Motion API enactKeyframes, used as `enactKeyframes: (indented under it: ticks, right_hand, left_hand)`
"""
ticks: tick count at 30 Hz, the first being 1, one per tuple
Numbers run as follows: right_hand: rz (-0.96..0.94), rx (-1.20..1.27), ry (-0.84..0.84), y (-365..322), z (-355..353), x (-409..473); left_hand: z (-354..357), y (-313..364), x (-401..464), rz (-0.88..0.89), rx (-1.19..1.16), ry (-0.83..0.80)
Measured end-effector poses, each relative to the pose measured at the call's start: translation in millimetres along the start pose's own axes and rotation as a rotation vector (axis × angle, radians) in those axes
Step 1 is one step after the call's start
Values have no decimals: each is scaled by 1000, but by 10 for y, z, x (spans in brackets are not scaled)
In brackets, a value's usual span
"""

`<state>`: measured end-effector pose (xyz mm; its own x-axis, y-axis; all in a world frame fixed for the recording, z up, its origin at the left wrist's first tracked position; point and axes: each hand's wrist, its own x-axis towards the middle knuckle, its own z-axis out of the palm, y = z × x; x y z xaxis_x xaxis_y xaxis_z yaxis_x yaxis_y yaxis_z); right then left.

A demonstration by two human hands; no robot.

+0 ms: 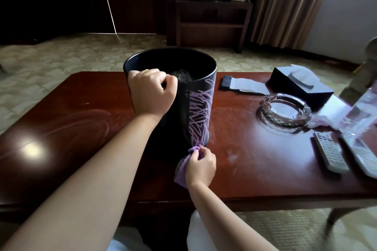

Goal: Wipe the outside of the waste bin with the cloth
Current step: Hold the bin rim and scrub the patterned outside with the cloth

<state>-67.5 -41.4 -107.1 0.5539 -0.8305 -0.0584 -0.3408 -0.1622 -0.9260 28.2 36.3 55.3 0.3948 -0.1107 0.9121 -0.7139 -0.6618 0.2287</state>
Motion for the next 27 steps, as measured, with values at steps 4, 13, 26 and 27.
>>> enactKeyframes:
  ticks: [4,13,26,27]
  right_hand:
    - [-29,-2,-19,-17,0,-53]
    - [81,-35,-88,-53,-47,120]
    - [42,86,-157,-31,-99,157]
    - [93,134,-129,-54,-101,174]
  left_hand:
    - [0,-17,-9,8,13,-6]
    - [-2,-11,0,1,7,-11]
    - [1,-11,-12,-2,2,-5]
    - [-1,-14,-9,-2,-3,-10]
